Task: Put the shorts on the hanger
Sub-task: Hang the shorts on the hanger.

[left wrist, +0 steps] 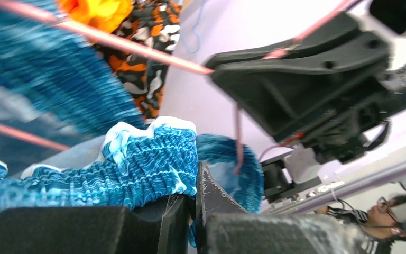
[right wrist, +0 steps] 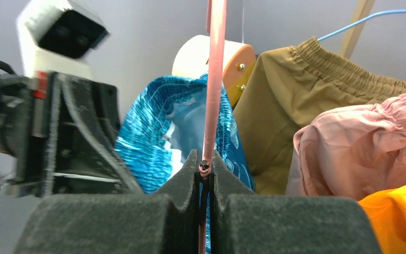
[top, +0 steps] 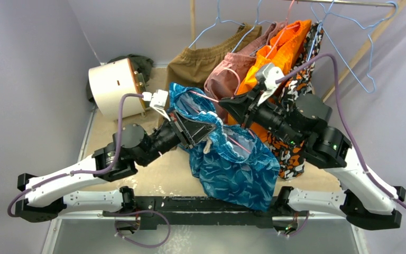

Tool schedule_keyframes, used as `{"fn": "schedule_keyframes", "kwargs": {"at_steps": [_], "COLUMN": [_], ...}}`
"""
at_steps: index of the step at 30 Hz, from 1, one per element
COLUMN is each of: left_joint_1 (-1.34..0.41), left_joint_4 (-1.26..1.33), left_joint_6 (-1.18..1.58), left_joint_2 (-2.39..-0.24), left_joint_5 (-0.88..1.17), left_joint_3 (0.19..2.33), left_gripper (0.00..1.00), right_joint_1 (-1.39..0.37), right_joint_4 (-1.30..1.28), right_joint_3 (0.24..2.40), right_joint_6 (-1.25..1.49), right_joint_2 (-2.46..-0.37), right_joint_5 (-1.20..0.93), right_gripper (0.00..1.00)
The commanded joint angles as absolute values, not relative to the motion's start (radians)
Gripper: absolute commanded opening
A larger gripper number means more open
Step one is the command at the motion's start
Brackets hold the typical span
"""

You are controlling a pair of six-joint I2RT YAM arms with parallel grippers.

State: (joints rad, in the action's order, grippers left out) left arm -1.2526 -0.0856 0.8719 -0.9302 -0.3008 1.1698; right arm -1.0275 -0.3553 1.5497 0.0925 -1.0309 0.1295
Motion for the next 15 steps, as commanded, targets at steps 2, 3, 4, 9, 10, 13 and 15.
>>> {"fn": "schedule_keyframes", "kwargs": {"at_steps": [2,3,4,9,10,13,15], "left_joint_1": [-1.253,-1.252,-1.253,-1.253,-1.253,-1.253,-1.252], "left_joint_4": [-0.136,-0.151,-0.169,-0.226,-0.233,-0.255,-0.269], "left_joint_6": [0.946,0.950,0.956,0.969,0.969,0.964,0.956], "left_joint_2": [-0.933,-0.938,-0.942,-0.949,-0.948,-0.944,-0.936], "left_joint_5": [-0.385,-0.387,-0.389,-0.388,-0.384,-0.353,-0.315], "left_joint_3": [1.131,1.128,1.125,1.118,1.117,1.114,1.108], "left_gripper": [0.10,0.12,0.15,0.27,0.30,0.45,0.51], "right_joint_1": [-1.030,-1.029,-1.030,-1.030,-1.030,-1.030,-1.030], "right_joint_4": [-0.332,-0.338,-0.331,-0.196,-0.190,-0.163,-0.136], "right_joint_3": [1.578,1.563,1.544,1.414,1.411,1.391,1.374], "right_joint_6": [0.104,0.093,0.093,0.151,0.152,0.166,0.175], "right_joint_2": [-1.009,-1.015,-1.005,-0.894,-0.886,-0.861,-0.838], "right_joint_5": [0.089,0.081,0.055,-0.017,-0.022,-0.041,-0.046], "right_gripper": [0.00,0.00,0.00,0.00,0.00,0.00,0.00]}}
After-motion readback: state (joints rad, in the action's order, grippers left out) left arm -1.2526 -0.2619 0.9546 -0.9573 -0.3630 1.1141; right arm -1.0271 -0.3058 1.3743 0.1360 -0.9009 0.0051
